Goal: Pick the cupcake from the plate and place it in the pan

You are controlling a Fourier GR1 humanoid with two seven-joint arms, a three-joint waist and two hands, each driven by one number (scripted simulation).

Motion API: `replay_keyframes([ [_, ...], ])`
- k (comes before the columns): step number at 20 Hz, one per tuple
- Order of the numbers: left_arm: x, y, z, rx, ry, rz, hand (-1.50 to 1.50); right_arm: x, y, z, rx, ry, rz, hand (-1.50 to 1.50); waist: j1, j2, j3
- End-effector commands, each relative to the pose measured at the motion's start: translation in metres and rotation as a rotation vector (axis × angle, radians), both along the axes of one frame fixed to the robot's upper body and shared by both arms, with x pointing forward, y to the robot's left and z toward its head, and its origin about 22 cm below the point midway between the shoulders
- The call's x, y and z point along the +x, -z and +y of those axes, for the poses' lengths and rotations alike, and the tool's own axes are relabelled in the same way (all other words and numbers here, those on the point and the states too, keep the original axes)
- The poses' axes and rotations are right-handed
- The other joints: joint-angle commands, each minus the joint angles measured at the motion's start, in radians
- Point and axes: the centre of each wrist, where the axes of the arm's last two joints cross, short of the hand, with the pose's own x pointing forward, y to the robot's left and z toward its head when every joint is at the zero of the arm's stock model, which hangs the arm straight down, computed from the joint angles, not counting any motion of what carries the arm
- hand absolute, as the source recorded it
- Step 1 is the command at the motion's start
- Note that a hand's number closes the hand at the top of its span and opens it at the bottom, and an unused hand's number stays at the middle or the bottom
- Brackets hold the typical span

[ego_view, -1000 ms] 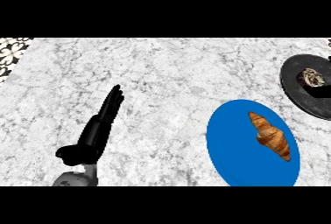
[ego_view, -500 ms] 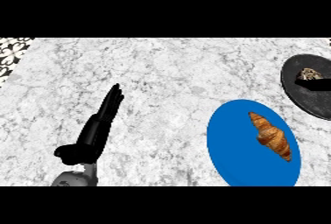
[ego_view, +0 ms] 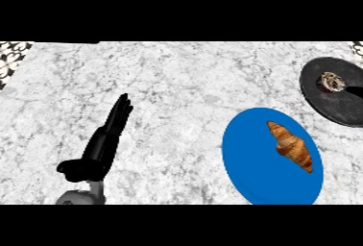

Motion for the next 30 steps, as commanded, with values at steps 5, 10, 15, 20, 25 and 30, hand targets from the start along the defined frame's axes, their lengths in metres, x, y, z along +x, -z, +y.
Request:
replay_keyframes([
  [5, 0.001, -0.006, 0.007, 0.008, -0.011, 0.002, 0.00, -0.044, -0.002, -0.047, 0.178, -0.171, -0.047, -1.50, -0.011, -0.007, -0.001],
  [10, 0.003, -0.001, 0.011, 0.005, -0.038, 0.006, 0.00, -0.077, 0.029, -0.057, 0.173, -0.290, -0.071, -1.50, -0.033, -0.016, -0.003],
  [15, -0.008, 0.016, -0.001, -0.008, -0.035, 0.026, 0.00, -0.086, 0.036, -0.060, 0.105, -0.291, -0.051, -1.50, -0.025, -0.014, -0.003],
  [20, -0.011, -0.008, -0.005, -0.002, -0.043, 0.016, 0.00, -0.106, 0.046, -0.067, 0.099, -0.293, -0.036, -1.50, -0.030, -0.017, -0.004],
  [25, -0.010, 0.013, 0.005, -0.008, -0.022, 0.016, 0.00, -0.105, 0.053, -0.061, 0.074, -0.310, -0.022, -1.50, -0.029, -0.016, -0.004],
  [30, 0.002, 0.011, 0.009, -0.009, -0.021, 0.027, 0.00, -0.115, 0.040, -0.076, 0.019, -0.268, 0.018, -1.50, -0.032, -0.016, -0.004],
])
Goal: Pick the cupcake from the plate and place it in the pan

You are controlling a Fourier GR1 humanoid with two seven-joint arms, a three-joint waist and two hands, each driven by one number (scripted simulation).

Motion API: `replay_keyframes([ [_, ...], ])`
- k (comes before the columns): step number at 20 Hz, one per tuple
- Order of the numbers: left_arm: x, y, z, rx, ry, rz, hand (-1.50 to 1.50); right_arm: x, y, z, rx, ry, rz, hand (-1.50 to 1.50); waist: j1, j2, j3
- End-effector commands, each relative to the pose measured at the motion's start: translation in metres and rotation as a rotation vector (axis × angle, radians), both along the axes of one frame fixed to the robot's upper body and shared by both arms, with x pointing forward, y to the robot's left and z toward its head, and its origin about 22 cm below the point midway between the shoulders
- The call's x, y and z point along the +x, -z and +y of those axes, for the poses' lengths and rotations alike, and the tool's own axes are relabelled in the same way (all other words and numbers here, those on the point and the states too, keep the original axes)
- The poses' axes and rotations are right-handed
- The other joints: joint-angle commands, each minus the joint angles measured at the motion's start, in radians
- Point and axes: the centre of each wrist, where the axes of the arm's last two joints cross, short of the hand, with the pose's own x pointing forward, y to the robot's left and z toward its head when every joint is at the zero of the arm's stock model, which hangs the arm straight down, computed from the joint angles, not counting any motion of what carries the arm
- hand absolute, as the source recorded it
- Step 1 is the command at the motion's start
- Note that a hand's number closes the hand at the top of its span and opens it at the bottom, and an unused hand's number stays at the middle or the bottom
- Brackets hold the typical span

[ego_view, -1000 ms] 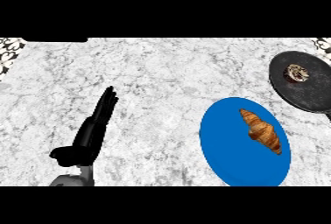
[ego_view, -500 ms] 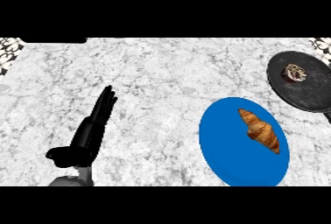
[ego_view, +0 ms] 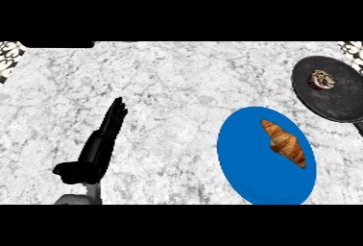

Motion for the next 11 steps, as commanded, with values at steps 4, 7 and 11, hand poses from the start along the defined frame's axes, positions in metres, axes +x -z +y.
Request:
replay_keyframes([
  [4, 0.001, 0.002, 0.011, 0.011, -0.021, -0.003, 0.00, -0.009, 0.011, 0.002, -0.039, -0.004, 0.013, -1.50, -0.005, -0.002, -0.001],
  [7, -0.006, -0.014, -0.005, 0.003, 0.020, -0.020, 0.00, 0.007, -0.007, 0.001, -0.066, -0.011, -0.013, -1.50, 0.008, 0.001, 0.001],
  [11, -0.004, 0.002, 0.005, 0.007, -0.005, 0.004, 0.00, 0.007, 0.005, 0.012, -0.131, 0.022, -0.014, -1.50, -0.008, -0.004, -0.002],
])
